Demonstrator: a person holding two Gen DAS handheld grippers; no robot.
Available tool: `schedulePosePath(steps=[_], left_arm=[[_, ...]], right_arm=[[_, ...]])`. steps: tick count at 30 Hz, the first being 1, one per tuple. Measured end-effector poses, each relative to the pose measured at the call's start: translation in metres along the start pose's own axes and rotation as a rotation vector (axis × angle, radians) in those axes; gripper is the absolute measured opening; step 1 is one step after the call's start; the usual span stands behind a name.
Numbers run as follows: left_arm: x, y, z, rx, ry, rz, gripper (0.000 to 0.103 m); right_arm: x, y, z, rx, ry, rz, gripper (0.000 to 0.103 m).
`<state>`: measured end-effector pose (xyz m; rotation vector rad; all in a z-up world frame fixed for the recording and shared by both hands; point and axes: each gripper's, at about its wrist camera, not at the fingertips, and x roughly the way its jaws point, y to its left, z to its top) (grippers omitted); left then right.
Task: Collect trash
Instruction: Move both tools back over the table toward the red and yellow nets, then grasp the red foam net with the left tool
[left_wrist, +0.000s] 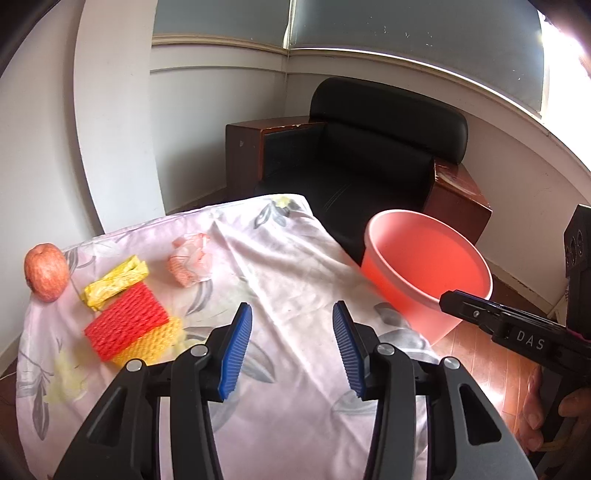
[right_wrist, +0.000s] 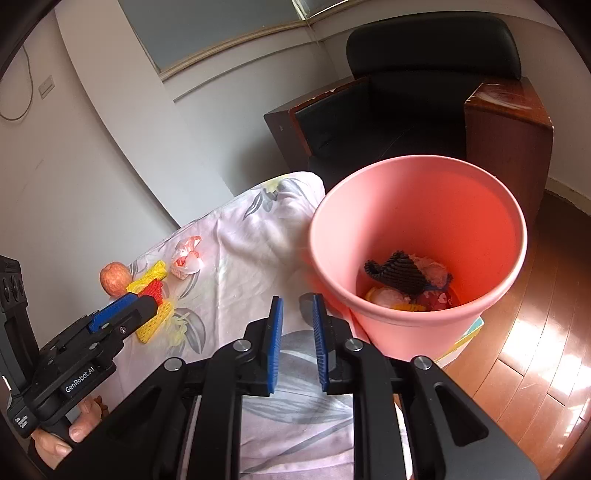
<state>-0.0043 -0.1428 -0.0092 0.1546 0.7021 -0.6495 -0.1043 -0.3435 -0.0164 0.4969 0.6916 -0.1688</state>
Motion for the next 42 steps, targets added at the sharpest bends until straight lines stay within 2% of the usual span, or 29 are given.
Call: schedulePosePath(steps=[12, 17, 20, 26, 30, 35, 38, 42], left_arm=[[-0.028, 0.110, -0.028, -0.041, 0.035, 0.202, 0.045], [-0.026, 0.138, -0.027, -0.054, 0.075, 0.190, 0.045], [-0.019, 0.141, -0.024, -0.053, 0.088, 0.168, 0.045], [0.003, 0.130, -0.020, 0.075, 0.092, 0.159, 0.045], [0.024, 0.128, -0.022, 0.136, 0.132, 0.161, 0.044], [0.036, 0.131, -0.029, 0.138, 0.169, 0.160, 0.018], [0.033, 0.137, -0.031, 0.096, 0.154, 0.155, 0.010], [0.016, 0.146, -0.031, 0.026, 0.116, 0.149, 0.008]], right_arm=[[0.034, 0.059, -0.015, -0.067, 0.107, 0.085, 0.017], [0.044, 0.082, -0.019, -0.104, 0.138, 0.111, 0.017], [0.049, 0.092, -0.023, -0.124, 0.157, 0.119, 0.017], [0.059, 0.106, -0.028, -0.157, 0.189, 0.120, 0.017], [0.066, 0.114, -0.028, -0.165, 0.212, 0.125, 0.017], [0.075, 0.129, -0.028, -0.182, 0.233, 0.155, 0.017], [0.083, 0.141, -0.029, -0.196, 0.251, 0.177, 0.017], [0.096, 0.159, -0.035, -0.218, 0.288, 0.211, 0.017]])
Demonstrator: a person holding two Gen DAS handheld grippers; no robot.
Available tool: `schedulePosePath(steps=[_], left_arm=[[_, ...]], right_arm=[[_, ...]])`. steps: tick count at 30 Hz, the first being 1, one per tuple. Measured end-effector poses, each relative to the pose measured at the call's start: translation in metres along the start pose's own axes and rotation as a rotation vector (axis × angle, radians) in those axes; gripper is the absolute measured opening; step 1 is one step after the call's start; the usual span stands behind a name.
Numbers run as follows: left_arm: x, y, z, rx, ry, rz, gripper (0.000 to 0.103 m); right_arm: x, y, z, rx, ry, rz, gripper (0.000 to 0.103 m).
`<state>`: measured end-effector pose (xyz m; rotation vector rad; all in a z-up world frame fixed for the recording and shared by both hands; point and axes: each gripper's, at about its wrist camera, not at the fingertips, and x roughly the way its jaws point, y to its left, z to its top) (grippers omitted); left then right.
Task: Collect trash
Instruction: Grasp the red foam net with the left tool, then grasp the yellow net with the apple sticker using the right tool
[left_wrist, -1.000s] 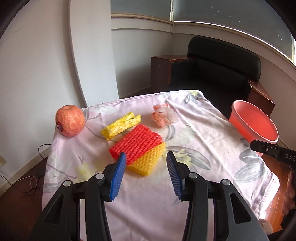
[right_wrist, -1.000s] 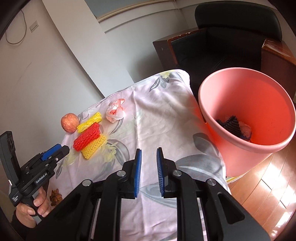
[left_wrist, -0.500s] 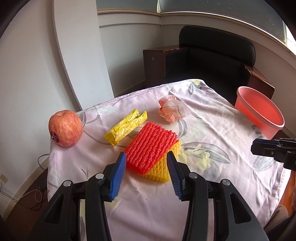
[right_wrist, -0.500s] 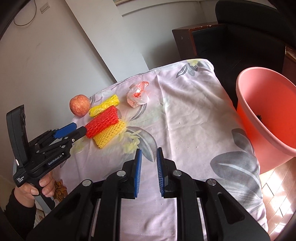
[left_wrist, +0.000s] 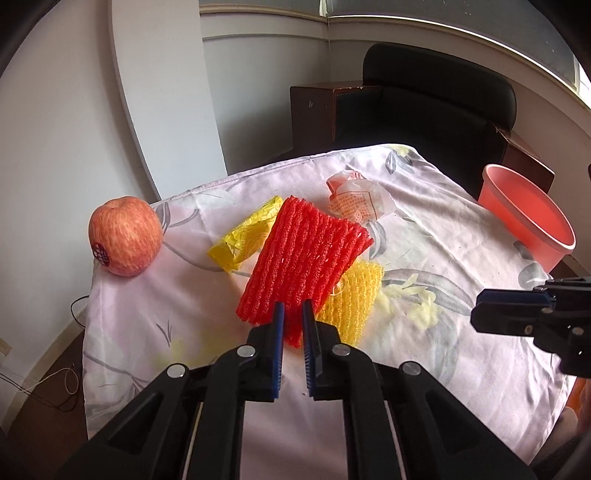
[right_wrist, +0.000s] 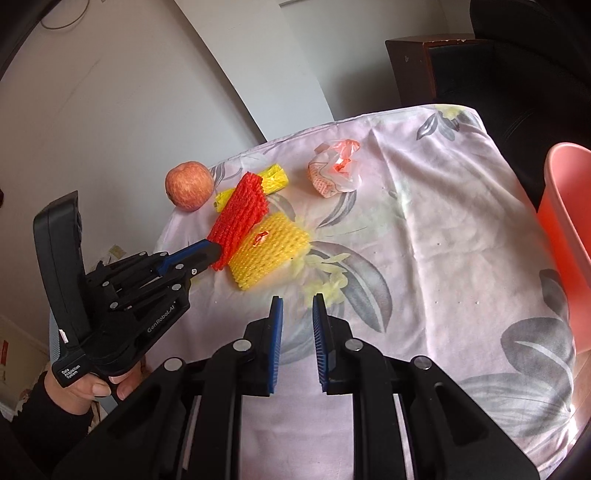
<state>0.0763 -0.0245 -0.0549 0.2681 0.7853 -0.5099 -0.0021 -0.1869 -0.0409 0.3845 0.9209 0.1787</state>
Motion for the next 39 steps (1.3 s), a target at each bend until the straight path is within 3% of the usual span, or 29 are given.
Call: schedulePosePath(steps=[8, 11, 12, 25, 26, 28, 30, 39], left_arm=[[-0.040, 0.026, -0.008, -0.161, -0.081, -0.019, 0.008], [-0.048, 0.031, -0.013, -0.190, -0.086, -0.024, 0.008], [-0.051, 0.033, -0.015, -0.200, -0.089, -0.024, 0.008], [-0.062, 0.049, -0.036, -0.298, -0.085, -0.045, 0.008], [-0.062, 0.050, -0.037, -0.301, -0.084, -0.046, 0.008], [-0.062, 0.051, -0.039, -0.307, -0.078, -0.047, 0.008], [-0.061, 0.051, -0.041, -0.309, -0.072, -0.047, 0.008], [-0.065, 0.045, -0.043, -0.327, -0.070, -0.058, 0.008]], right_arm=[[0.033, 0.030, 0.012, -0.018, 0.038, 0.068, 0.017], [0.047, 0.044, 0.014, -0.055, 0.046, 0.046, 0.035], [0.051, 0.049, 0.014, -0.070, 0.043, 0.030, 0.037], [0.089, 0.056, 0.021, -0.059, 0.054, -0.116, 0.038], [0.090, 0.056, 0.022, -0.068, 0.045, -0.119, 0.037], [0.090, 0.055, 0.022, -0.069, 0.036, -0.116, 0.019], [0.090, 0.051, 0.022, -0.054, 0.034, -0.108, 0.011], [0.059, 0.037, 0.014, -0.041, 0.003, -0.084, 0.009]])
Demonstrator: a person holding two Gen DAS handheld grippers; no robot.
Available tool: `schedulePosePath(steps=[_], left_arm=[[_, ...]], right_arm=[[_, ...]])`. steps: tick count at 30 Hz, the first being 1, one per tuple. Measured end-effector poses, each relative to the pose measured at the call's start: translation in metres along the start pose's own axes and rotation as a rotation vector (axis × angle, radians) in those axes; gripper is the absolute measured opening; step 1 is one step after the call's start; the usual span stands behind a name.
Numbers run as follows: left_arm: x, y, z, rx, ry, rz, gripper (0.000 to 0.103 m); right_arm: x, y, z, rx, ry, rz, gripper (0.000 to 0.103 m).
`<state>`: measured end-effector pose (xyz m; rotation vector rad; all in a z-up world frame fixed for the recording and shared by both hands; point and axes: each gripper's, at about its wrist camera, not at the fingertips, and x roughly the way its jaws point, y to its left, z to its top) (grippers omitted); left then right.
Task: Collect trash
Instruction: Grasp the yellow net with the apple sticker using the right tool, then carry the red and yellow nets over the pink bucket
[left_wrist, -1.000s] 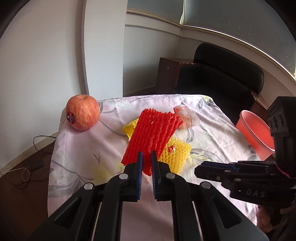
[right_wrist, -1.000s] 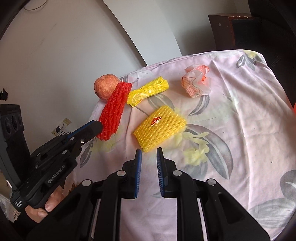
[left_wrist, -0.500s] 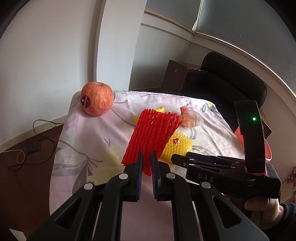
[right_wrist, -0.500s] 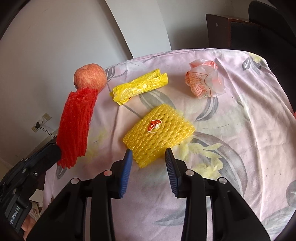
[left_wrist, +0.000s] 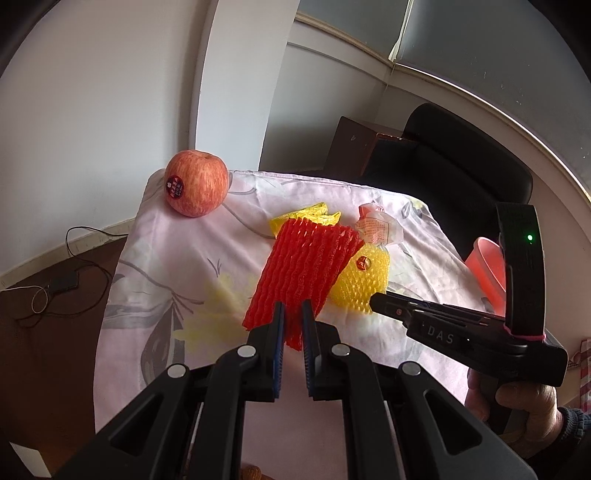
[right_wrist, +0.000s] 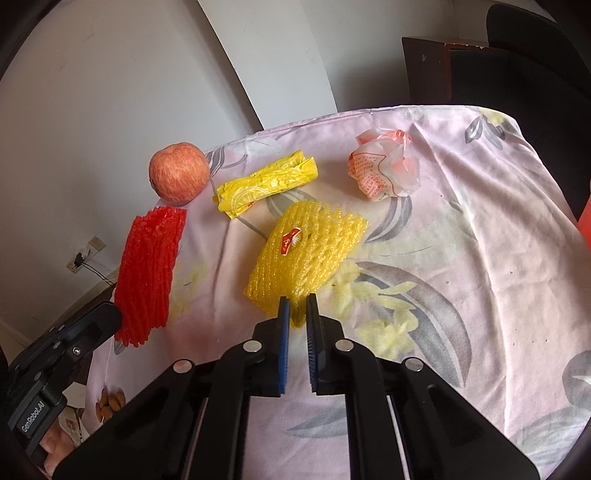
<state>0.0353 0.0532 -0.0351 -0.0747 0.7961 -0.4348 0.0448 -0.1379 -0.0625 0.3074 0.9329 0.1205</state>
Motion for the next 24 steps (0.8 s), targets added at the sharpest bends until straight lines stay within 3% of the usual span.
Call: schedulePosePath(steps=[8, 24], left_arm=[[0.000, -0.026, 0.000, -0.015, -0.010, -0.049, 0.008], [0.012, -0.113, 0.009, 0.088, -0.008, -0.161, 0.008]], right_arm=[[-0.044, -0.024, -0.018, 0.001, -0.047, -0.018, 0.009], [-0.110, -0.075, -0.025, 0.065, -0.182, -0.098, 0.009]])
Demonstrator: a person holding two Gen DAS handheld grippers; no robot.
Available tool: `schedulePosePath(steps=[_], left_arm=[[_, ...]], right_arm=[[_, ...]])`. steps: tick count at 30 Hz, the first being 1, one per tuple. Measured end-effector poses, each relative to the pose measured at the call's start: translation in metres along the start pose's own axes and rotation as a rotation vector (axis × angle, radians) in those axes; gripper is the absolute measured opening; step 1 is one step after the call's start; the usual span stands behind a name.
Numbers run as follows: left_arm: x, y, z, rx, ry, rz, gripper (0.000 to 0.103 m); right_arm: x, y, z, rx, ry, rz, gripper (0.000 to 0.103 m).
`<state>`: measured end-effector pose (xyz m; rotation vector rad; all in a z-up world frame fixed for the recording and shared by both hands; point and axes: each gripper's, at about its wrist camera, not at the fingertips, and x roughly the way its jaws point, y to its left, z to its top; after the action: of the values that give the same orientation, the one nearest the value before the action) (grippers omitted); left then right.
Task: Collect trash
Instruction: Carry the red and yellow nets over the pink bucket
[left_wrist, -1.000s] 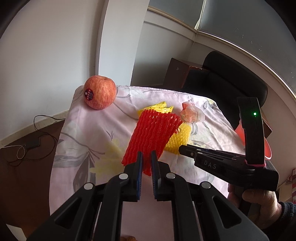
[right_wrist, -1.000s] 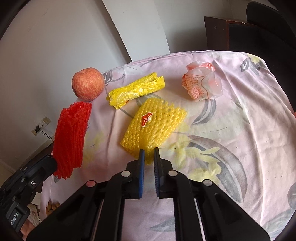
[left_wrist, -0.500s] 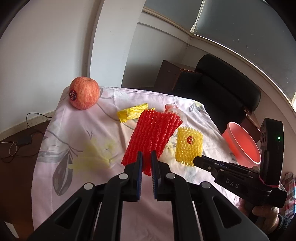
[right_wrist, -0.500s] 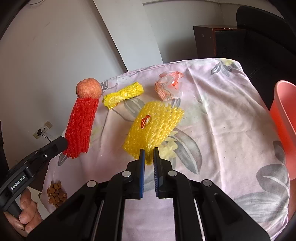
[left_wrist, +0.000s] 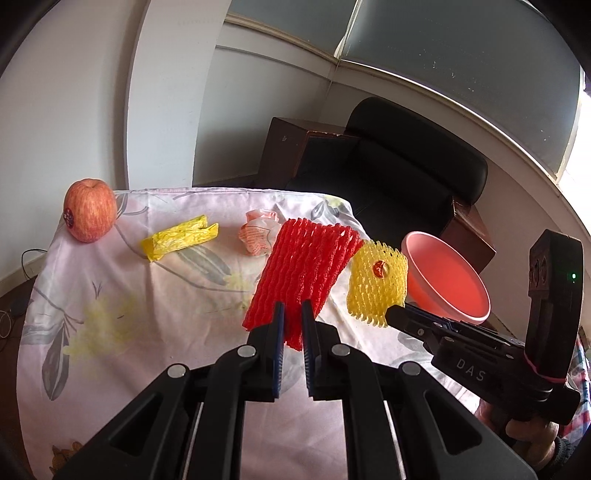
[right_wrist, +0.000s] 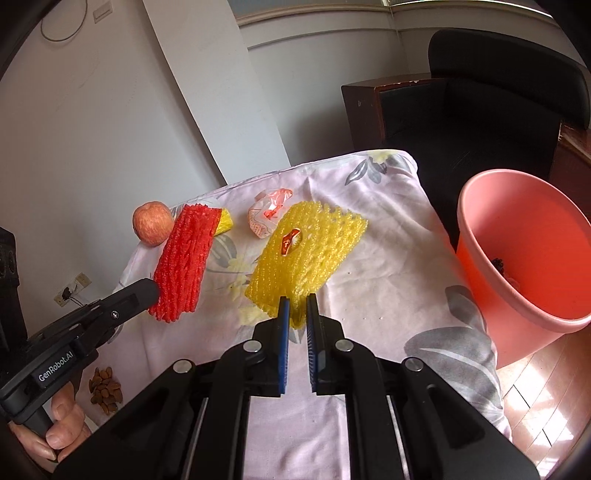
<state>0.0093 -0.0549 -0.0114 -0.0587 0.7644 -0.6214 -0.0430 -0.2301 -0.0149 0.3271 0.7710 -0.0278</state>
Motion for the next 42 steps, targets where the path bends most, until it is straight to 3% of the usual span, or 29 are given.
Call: schedulePosePath(steps=[14, 31, 42], left_arm=[[0.032, -0.063, 0.011, 0.095, 0.025, -0.083, 0.008], [0.080, -0.159, 0.026, 0.238, 0.045, -0.197, 0.008], [0.110, -0.194, 0.029, 0.280, 0.077, -0.214, 0.008]], right_arm=[[-0.024, -0.052, 0.000, 0.095, -0.042, -0.046, 0.009], [-0.055, -0.144, 0.003, 0.255, -0.129, -0.179, 0.009], [-0.057, -0.178, -0.005, 0.314, -0.127, -0.248, 0.009]])
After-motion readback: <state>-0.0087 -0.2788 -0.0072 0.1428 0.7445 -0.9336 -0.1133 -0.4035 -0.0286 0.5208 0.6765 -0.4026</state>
